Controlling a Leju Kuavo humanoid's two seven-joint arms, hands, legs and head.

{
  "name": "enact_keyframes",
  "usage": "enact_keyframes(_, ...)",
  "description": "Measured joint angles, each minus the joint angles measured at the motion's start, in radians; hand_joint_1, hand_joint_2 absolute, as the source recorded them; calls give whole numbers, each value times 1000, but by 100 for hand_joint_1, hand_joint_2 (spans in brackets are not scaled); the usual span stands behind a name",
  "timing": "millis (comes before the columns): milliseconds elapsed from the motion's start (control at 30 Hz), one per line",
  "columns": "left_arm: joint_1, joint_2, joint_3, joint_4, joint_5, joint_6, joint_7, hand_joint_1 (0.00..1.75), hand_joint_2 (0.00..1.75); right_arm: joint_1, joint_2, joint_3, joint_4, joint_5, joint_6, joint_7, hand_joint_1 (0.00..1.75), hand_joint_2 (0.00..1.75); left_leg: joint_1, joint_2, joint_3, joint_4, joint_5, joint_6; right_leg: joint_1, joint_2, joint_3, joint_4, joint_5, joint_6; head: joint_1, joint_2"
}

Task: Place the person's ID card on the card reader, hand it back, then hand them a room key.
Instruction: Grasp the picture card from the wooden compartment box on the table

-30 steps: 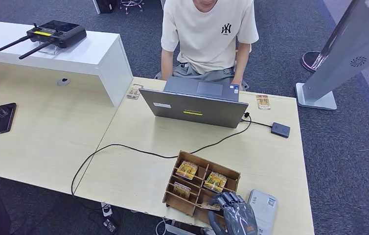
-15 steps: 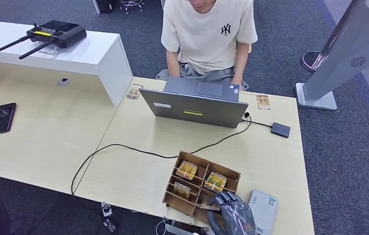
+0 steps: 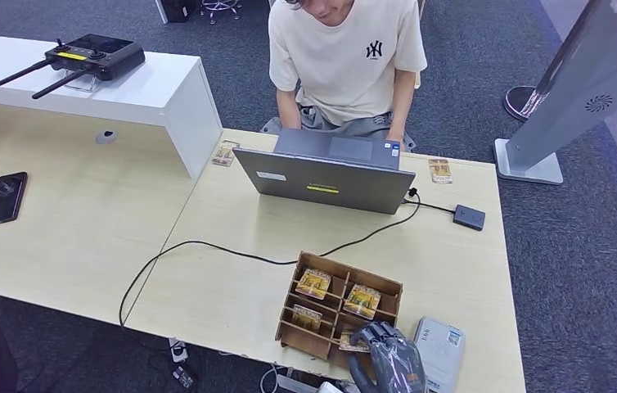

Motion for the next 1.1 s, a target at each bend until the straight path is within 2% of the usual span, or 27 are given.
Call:
enact_keyframes(100, 0, 0, 0, 0, 0, 0, 0, 0, 0, -1, 2, 0, 6, 0, 3, 2, 139, 175, 0, 0, 0, 0, 0, 0, 0, 0, 0, 0, 0, 0, 0, 0)
enact_keyframes(200, 0, 0, 0, 0, 0, -2, 1, 0, 0, -4, 5, -2, 7, -2, 7, 4, 156, 175, 0, 0, 0, 0, 0, 0, 0, 0, 0, 0, 0, 0, 0, 0)
enact_keyframes(600, 0, 0, 0, 0, 0, -4, 3, 0, 0, -8, 12, -4, 12, -9, 32, 5, 165, 175, 0, 0, 0, 0, 0, 0, 0, 0, 0, 0, 0, 0, 0, 0)
enact_keyframes(1100, 0, 0, 0, 0, 0, -3, 3, 0, 0, -8, 13, -5, 12, -9, 19, 1, 169, 175, 0, 0, 0, 0, 0, 0, 0, 0, 0, 0, 0, 0, 0, 0)
